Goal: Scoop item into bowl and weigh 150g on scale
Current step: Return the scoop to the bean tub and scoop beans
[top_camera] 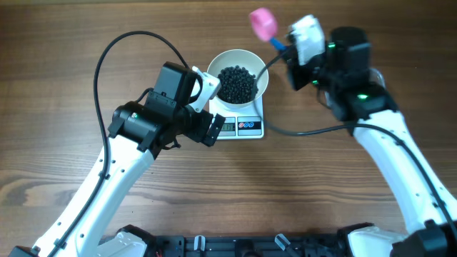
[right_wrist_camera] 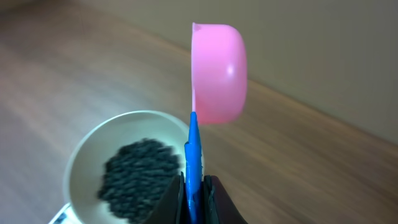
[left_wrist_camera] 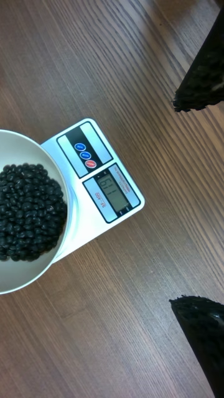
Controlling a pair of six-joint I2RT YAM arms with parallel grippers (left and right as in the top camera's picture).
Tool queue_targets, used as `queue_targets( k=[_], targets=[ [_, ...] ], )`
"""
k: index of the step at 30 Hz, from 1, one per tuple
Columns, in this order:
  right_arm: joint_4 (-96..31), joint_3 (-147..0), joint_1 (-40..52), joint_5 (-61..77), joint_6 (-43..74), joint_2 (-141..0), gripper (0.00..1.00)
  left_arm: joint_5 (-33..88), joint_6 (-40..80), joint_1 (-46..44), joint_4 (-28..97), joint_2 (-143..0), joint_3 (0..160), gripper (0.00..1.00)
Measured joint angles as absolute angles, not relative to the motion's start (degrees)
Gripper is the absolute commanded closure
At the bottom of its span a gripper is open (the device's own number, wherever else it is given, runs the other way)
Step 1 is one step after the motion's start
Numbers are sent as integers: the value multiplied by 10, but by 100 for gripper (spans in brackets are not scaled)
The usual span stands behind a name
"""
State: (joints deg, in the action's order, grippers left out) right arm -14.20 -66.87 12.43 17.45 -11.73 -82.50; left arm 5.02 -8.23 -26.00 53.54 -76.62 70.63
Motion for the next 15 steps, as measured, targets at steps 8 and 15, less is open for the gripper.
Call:
queue_targets(
  k=[8, 15],
  targets=[
    [-271, -669, -55, 166, -98, -804, 96, 50, -82, -260, 535, -766, 706, 0],
    [-395, -669, -122, 115, -102, -808, 96, 50, -82, -260, 535, -766, 706, 0]
  ],
)
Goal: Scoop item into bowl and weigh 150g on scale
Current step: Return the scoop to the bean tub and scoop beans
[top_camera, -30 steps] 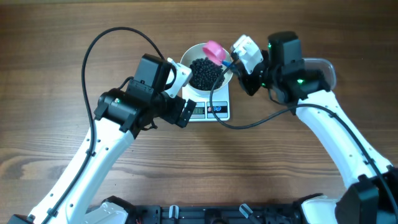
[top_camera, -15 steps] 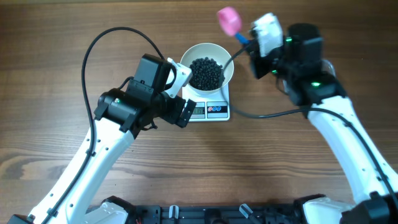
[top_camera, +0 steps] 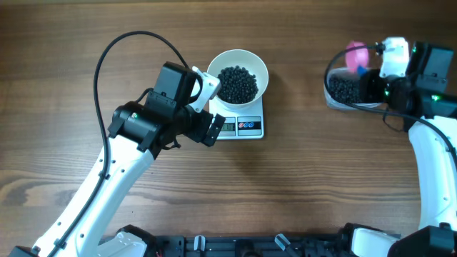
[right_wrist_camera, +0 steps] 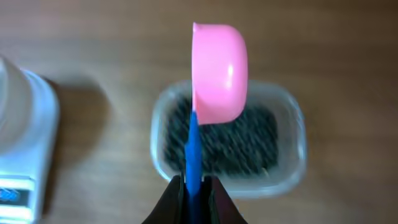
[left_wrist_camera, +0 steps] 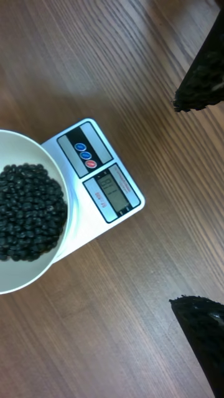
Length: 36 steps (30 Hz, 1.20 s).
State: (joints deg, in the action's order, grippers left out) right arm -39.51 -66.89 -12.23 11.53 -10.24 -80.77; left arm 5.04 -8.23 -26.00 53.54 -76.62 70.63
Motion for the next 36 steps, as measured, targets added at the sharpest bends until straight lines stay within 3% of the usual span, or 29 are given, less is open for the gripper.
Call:
queue_targets(
  k=[16, 36],
  targets=[
    [-422, -669, -122, -22, -131, -900, 96, 50, -82, -260, 535, -766, 706, 0],
    [-448, -669, -130, 123, -163, -927, 96, 50, -82, -260, 535, -766, 706, 0]
  ],
)
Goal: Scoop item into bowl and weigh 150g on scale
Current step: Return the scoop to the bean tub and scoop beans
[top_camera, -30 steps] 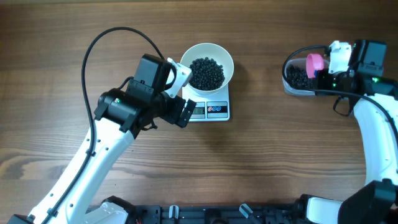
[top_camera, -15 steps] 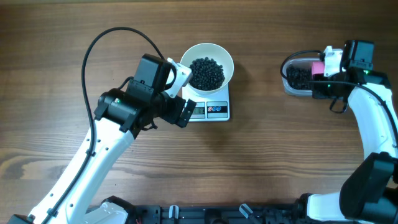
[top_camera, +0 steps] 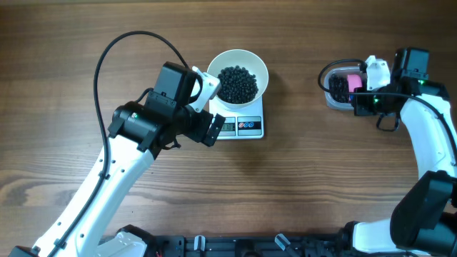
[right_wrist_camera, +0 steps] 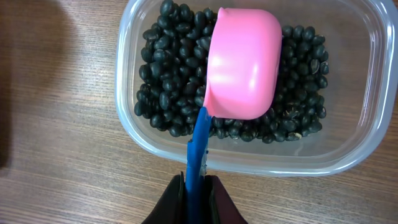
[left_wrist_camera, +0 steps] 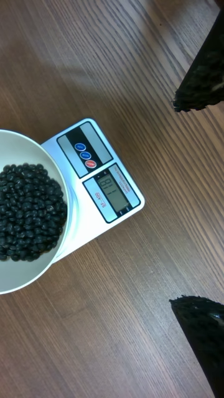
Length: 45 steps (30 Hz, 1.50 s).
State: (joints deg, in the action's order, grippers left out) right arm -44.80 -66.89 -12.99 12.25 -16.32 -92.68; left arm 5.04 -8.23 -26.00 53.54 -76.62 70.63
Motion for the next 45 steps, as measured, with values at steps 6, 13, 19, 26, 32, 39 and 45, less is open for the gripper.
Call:
queue_targets(
  k=[6, 13, 19, 26, 32, 39, 45],
  targets=[
    [-458, -669, -171, 186, -185, -927, 96, 50, -82, -260, 535, -766, 706, 0],
    [-486, -669, -192, 257, -209, -927, 96, 50, -82, -260, 535, -766, 706, 0],
    [-488, -669, -192, 275, -209, -927, 96, 50, -82, -260, 535, -766, 706, 0],
    [-488, -669, -203, 286, -206, -928, 96, 50, -82, -260, 535, -766, 706, 0],
    [-489, -669, -225, 318, -183, -933, 96, 50, -82, -260, 535, -766, 706, 0],
    [-489, -669, -256, 359, -158, -938, 96, 50, -82, -260, 535, -766, 706, 0],
    [-489, -669, -271, 378, -128, -938, 96, 50, -82, -260, 535, -766, 706, 0]
  ],
)
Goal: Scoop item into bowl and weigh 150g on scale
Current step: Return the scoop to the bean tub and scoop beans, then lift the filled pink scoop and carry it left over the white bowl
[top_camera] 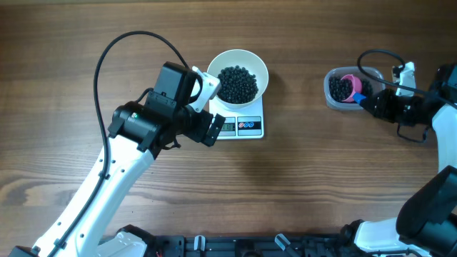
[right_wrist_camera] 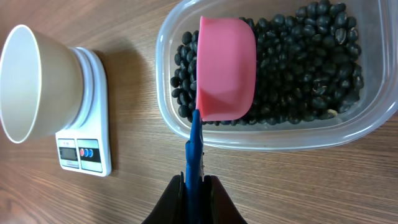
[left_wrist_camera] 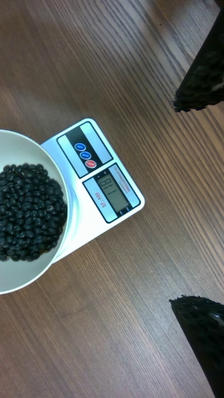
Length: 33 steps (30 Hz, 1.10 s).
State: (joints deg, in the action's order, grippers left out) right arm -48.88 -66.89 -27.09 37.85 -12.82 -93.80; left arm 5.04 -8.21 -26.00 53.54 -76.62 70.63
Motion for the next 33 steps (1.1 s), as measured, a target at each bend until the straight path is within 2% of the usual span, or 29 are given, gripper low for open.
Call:
queue_targets(
  k=[19, 33],
  targets=[
    [-488, -669, -275, 425, -74, -938, 95, 50, -82, -260, 535, -766, 706, 0],
    [-487, -669, -336, 502, -43, -938, 96, 50, -82, -260, 535, -766, 706, 0]
  ],
)
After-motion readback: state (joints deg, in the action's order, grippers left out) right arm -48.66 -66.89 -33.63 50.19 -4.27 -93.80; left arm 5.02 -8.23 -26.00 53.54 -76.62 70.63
